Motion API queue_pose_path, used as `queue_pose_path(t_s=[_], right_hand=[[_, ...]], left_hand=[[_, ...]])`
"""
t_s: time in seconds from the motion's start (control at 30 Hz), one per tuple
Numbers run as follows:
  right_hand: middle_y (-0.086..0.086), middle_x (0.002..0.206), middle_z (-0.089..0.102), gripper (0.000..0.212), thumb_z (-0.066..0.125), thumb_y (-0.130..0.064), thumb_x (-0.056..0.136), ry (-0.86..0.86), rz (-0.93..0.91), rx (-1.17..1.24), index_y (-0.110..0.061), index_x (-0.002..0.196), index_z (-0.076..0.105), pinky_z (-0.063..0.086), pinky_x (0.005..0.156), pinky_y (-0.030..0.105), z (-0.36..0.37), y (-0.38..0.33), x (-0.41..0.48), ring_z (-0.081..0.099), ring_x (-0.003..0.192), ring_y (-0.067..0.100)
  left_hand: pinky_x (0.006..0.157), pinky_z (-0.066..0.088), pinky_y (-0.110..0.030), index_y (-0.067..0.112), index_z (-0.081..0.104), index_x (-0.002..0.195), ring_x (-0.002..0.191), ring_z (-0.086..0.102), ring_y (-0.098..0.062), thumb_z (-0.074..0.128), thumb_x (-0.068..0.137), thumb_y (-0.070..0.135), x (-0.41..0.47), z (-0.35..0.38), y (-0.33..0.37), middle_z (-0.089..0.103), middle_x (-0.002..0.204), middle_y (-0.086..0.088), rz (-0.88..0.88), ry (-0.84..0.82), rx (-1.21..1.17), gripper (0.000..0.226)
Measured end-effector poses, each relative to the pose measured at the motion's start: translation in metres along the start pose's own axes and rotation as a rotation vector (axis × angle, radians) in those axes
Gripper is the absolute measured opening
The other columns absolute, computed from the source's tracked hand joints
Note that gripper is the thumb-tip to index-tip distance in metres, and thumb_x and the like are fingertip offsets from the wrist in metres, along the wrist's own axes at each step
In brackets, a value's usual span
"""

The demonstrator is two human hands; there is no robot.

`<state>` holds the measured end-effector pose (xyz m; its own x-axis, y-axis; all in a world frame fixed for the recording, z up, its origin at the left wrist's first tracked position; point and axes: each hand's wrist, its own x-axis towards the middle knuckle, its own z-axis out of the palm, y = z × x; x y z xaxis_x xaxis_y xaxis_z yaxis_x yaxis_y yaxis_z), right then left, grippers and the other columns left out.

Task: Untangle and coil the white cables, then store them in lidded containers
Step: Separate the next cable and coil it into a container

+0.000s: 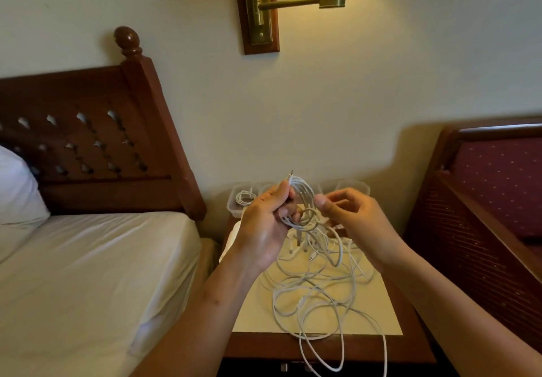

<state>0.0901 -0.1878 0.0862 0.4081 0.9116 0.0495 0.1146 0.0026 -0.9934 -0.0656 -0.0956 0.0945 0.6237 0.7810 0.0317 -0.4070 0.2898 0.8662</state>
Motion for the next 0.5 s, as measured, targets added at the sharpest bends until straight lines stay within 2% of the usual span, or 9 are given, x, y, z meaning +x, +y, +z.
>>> queue_pose_path(t_s=[0.07, 0.13, 0.2, 0.23, 0.27, 0.33, 0.4, 0.47, 0.5], right_hand=[[0.010, 0.080, 0.075, 0.029, 0.081, -0.038, 0.084, -0.151, 0.028, -0.034, -0.011, 0.095, 0.077, 0.058, 0.069, 0.034, -0.003, -0.004, -0.010, 0.068, 0.069, 0.022], [0.014, 0.076, 0.074, 0.014, 0.077, -0.022, 0.091, -0.223, 0.012, -0.082, -0.009, 0.090, 0.079, 0.059, 0.070, 0.035, -0.004, -0.005, -0.017, 0.068, 0.067, 0.024], [0.012, 0.073, 0.072, 0.012, 0.072, -0.016, 0.095, -0.205, 0.025, -0.041, -0.005, 0.093, 0.078, 0.063, 0.076, 0.041, -0.004, -0.003, -0.020, 0.068, 0.068, 0.026], [0.009, 0.070, 0.067, 0.013, 0.069, -0.014, 0.097, -0.205, 0.060, 0.038, -0.003, 0.095, 0.075, 0.063, 0.074, 0.042, -0.004, -0.002, -0.020, 0.064, 0.064, 0.025], [0.007, 0.065, 0.056, 0.015, 0.066, -0.014, 0.099, -0.213, 0.106, 0.127, 0.000, 0.096, 0.072, 0.061, 0.066, 0.039, -0.003, -0.001, -0.021, 0.055, 0.057, 0.022], [0.004, 0.063, 0.032, 0.017, 0.061, -0.014, 0.101, -0.223, 0.164, 0.276, -0.001, 0.092, 0.066, 0.040, 0.047, 0.028, -0.003, 0.001, -0.022, 0.032, 0.049, 0.015], [0.002, 0.063, 0.023, 0.024, 0.062, -0.024, 0.099, -0.206, 0.140, 0.288, -0.007, 0.082, 0.063, 0.025, 0.044, 0.026, -0.005, 0.002, -0.020, 0.020, 0.048, 0.015], [-0.001, 0.057, 0.031, 0.032, 0.066, -0.040, 0.096, -0.151, 0.072, 0.118, -0.015, 0.077, 0.064, 0.026, 0.046, 0.028, -0.005, 0.003, -0.017, 0.025, 0.047, 0.015], [-0.002, 0.056, 0.041, 0.029, 0.069, -0.046, 0.093, -0.108, 0.027, 0.003, -0.019, 0.082, 0.067, 0.032, 0.045, 0.029, -0.004, 0.004, -0.017, 0.033, 0.046, 0.016]], left_hand=[[0.063, 0.034, -0.029, 0.008, 0.055, 0.081, 0.062, 0.031, -0.015, 0.048, 0.107, 0.027, -0.001, -0.001, 0.001, 0.029, 0.059, 0.002, 0.039, 0.025, 0.067, 0.032], [0.062, 0.031, -0.030, 0.010, 0.052, 0.079, 0.060, 0.028, -0.015, 0.044, 0.109, 0.026, -0.002, -0.003, 0.003, 0.028, 0.059, 0.003, 0.070, 0.029, 0.141, 0.035], [0.061, 0.030, -0.030, 0.011, 0.048, 0.079, 0.062, 0.022, -0.018, 0.043, 0.109, 0.024, -0.002, -0.006, 0.006, 0.027, 0.059, 0.004, 0.085, 0.029, 0.147, 0.034], [0.060, 0.031, -0.028, 0.011, 0.048, 0.079, 0.063, 0.021, -0.019, 0.043, 0.109, 0.024, -0.002, -0.007, 0.008, 0.026, 0.059, 0.004, 0.090, 0.032, 0.127, 0.032], [0.060, 0.034, -0.027, 0.011, 0.048, 0.080, 0.063, 0.022, -0.019, 0.045, 0.107, 0.024, -0.002, -0.009, 0.011, 0.026, 0.060, 0.003, 0.095, 0.036, 0.106, 0.031], [0.060, 0.039, -0.027, 0.008, 0.052, 0.080, 0.062, 0.026, -0.018, 0.050, 0.103, 0.025, -0.003, -0.009, 0.014, 0.025, 0.061, 0.000, 0.096, 0.040, 0.050, 0.028], [0.061, 0.041, -0.027, 0.007, 0.056, 0.081, 0.061, 0.030, -0.017, 0.052, 0.101, 0.024, -0.007, -0.006, 0.011, 0.026, 0.061, 0.000, 0.092, 0.032, -0.011, 0.027], [0.061, 0.038, -0.027, 0.007, 0.056, 0.082, 0.059, 0.030, -0.014, 0.049, 0.105, 0.022, -0.009, -0.002, 0.006, 0.029, 0.059, 0.003, 0.097, 0.020, 0.020, 0.028], [0.062, 0.036, -0.028, 0.007, 0.055, 0.082, 0.058, 0.030, -0.013, 0.046, 0.107, 0.021, -0.010, 0.000, 0.004, 0.030, 0.058, 0.004, 0.102, 0.012, 0.071, 0.030]])
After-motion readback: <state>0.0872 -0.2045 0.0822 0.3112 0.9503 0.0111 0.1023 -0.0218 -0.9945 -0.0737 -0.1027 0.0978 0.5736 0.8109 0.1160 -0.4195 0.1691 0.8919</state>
